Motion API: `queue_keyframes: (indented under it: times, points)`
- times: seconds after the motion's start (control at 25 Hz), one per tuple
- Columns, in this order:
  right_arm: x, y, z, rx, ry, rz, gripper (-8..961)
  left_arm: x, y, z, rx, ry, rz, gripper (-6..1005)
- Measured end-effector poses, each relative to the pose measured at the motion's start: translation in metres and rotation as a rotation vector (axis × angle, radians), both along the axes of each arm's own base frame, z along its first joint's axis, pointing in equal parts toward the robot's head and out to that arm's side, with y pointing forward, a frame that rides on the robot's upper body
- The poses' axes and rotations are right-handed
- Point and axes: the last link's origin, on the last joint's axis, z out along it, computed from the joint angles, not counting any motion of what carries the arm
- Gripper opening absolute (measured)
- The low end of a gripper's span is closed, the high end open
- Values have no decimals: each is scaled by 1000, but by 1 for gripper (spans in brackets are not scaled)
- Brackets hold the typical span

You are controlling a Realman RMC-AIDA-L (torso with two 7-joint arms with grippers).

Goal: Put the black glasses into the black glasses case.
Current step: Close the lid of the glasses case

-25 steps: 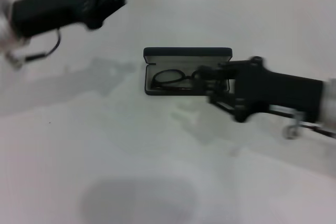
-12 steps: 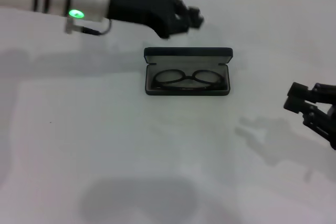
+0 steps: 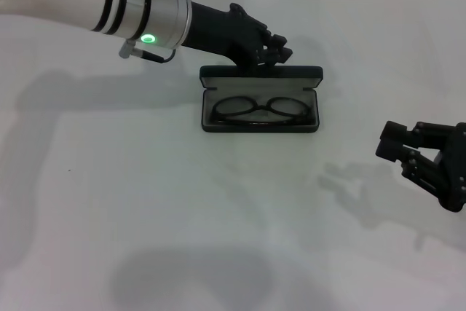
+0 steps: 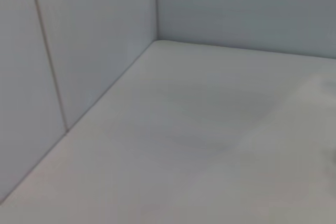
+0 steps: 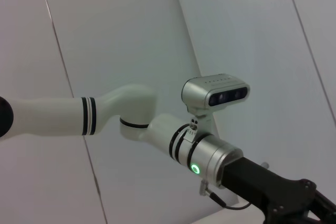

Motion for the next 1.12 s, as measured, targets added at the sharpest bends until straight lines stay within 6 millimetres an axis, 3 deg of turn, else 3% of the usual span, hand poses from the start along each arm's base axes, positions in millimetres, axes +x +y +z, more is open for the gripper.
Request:
queue_keyframes:
  times: [0.48, 1.12]
  points:
    - [0, 3, -5, -11, -10, -9, 214, -9, 3, -11, 34, 39, 31, 185]
    - [1, 3, -8, -19, -10, -18, 215, -22, -10, -26, -24, 95, 40, 183]
